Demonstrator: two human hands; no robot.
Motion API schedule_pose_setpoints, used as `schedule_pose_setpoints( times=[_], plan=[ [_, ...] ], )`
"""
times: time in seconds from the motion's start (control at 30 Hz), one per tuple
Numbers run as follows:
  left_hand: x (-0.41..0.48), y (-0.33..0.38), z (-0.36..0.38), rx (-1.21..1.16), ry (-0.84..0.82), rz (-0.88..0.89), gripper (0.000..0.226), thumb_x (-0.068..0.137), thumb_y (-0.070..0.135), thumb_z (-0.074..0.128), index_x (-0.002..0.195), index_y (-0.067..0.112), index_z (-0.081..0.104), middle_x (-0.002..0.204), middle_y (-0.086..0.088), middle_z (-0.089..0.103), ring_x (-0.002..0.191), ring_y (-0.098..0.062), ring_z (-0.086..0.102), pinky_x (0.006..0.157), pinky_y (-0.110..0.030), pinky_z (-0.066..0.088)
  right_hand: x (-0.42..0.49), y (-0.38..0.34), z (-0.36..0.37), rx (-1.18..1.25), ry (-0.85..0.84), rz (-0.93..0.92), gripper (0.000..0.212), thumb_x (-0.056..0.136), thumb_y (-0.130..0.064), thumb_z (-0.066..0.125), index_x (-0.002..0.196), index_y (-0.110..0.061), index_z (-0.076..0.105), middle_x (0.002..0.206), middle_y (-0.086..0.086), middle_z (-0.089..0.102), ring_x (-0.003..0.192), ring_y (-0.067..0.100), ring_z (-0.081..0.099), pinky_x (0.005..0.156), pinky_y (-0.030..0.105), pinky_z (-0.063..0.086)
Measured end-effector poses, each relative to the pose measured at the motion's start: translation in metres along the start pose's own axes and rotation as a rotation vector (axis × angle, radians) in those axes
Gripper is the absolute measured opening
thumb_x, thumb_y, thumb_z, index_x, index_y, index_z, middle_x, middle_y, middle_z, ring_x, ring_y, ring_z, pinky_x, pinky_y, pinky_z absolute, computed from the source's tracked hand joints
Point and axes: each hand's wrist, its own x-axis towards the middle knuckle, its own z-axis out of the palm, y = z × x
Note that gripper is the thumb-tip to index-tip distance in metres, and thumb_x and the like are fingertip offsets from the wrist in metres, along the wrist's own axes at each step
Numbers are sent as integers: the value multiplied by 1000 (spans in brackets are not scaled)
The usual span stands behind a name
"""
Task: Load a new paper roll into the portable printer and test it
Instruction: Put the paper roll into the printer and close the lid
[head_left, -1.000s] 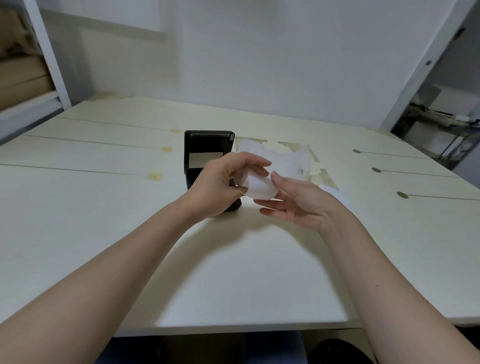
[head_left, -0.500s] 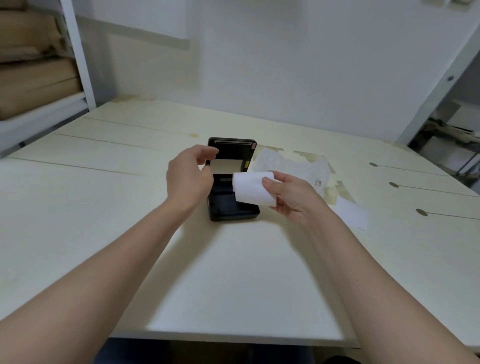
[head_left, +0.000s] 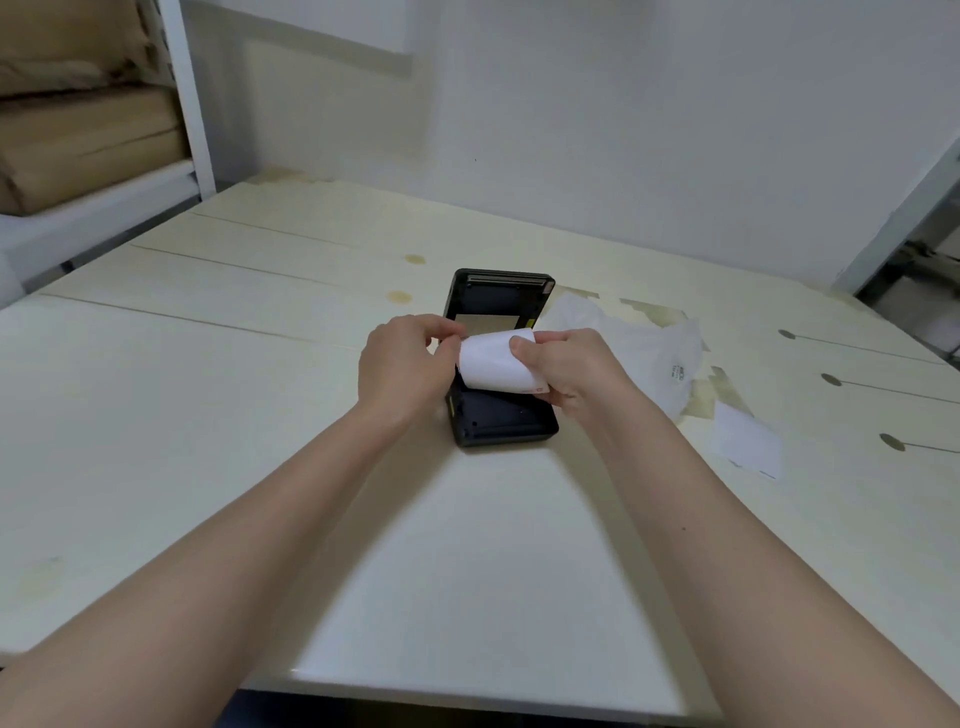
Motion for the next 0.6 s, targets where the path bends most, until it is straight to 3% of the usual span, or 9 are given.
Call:
schedule_pose_setpoints(
  times=[0.07,0.13,0.2,0.27,0.37,0.43,0.5,0.6],
  plan=[
    [0,2,1,-19,-16,4,27,91,17,55,106,24,76,110,6,75,103,-13,65,76,-23,41,-1,-2,-3,31,-8,35,34,87,-12,70,119,-3,60,119,15,62,110,31,63,91,41,55],
    [1,3,0,-49,-35,33,37,86,4,53,107,23,75,110,5,74,103,-14,65,79,-23,43,-1,-4,-6,112,-27,93,15,87,-10,70,99,-6,62,111,14,62,99,29,64,80,36,55],
    [1,3,-1,-69,-60,111,54,74,-7,52,111,25,74,114,4,72,107,-16,63,86,-27,48,0,-6,-9,190,-46,164,14,87,-11,72,86,-7,58,106,13,63,86,25,63,67,33,52],
    [0,2,0,-73,-86,230,55,69,-9,63,111,26,73,117,3,68,108,-18,61,88,-35,52,1,-9,-11,211,-55,195,15,87,-12,71,86,-7,58,100,12,64,78,23,63,60,32,51],
    [-3,0,4,-59,-77,328,38,70,4,78,101,26,76,113,5,65,104,-19,61,82,-39,53,1,-9,-11,206,-29,145,16,86,-9,72,96,-2,62,105,16,65,89,29,66,77,39,58],
    [-5,1,5,-10,-46,333,28,74,8,76,96,26,78,110,7,67,96,-18,60,75,-32,48,0,-5,-8,129,24,80,25,86,-9,71,108,2,63,109,20,65,99,32,66,91,45,56],
    [-8,0,3,87,-36,321,23,80,10,72,97,24,79,108,6,71,85,-14,54,70,-25,37,-4,-1,-2,20,66,13,39,86,-12,71,122,0,60,115,17,64,108,33,65,93,45,55],
    [-12,-3,1,182,-37,304,26,83,8,68,103,23,77,105,5,73,82,-14,51,69,-26,36,-6,5,7,-69,101,-47,43,84,-17,73,123,-7,60,110,8,61,108,28,64,92,44,56]
  ],
)
